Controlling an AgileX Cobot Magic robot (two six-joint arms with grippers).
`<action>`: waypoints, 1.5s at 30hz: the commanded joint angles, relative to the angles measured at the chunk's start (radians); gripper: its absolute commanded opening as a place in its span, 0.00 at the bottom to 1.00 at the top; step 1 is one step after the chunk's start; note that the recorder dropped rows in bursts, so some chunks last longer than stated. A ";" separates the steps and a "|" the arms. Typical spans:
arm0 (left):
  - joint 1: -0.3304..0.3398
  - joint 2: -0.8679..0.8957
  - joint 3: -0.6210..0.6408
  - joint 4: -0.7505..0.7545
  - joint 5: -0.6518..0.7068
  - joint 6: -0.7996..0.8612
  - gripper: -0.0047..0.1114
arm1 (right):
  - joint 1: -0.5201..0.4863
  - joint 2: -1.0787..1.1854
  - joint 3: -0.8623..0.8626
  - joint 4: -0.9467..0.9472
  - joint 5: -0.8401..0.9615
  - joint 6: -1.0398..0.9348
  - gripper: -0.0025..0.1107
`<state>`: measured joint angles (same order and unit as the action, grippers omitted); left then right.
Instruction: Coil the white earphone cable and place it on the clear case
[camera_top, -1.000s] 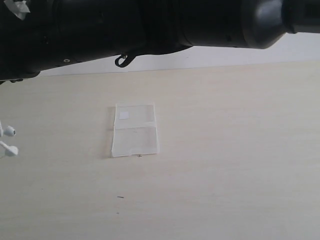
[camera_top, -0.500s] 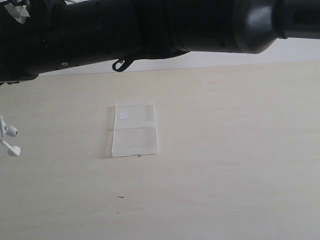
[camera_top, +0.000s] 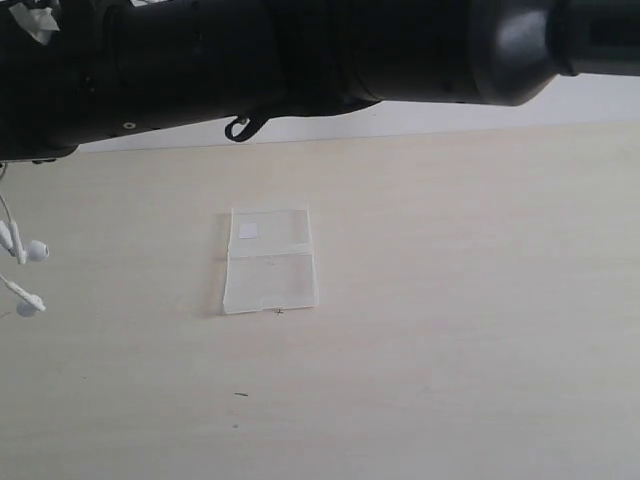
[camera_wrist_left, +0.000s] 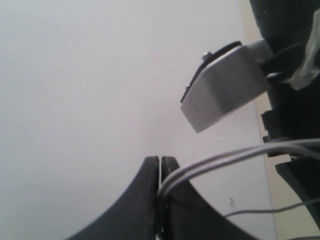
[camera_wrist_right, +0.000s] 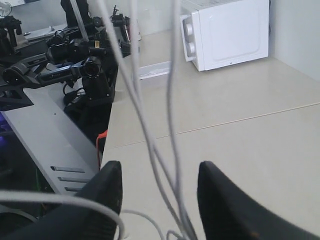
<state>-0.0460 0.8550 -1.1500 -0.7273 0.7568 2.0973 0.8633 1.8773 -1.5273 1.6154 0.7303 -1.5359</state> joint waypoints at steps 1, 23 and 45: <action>-0.006 -0.006 -0.007 -0.011 -0.012 -0.002 0.04 | 0.003 -0.027 -0.007 0.007 -0.001 -0.015 0.47; -0.006 -0.012 -0.007 -0.009 -0.012 -0.002 0.04 | -0.005 -0.075 -0.005 -0.201 -0.040 0.176 0.69; -0.006 -0.012 -0.007 -0.009 -0.012 -0.002 0.04 | -0.005 -0.077 -0.005 -0.215 -0.125 0.170 0.55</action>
<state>-0.0460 0.8492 -1.1500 -0.7273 0.7568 2.0973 0.8633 1.8096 -1.5273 1.4045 0.6316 -1.3645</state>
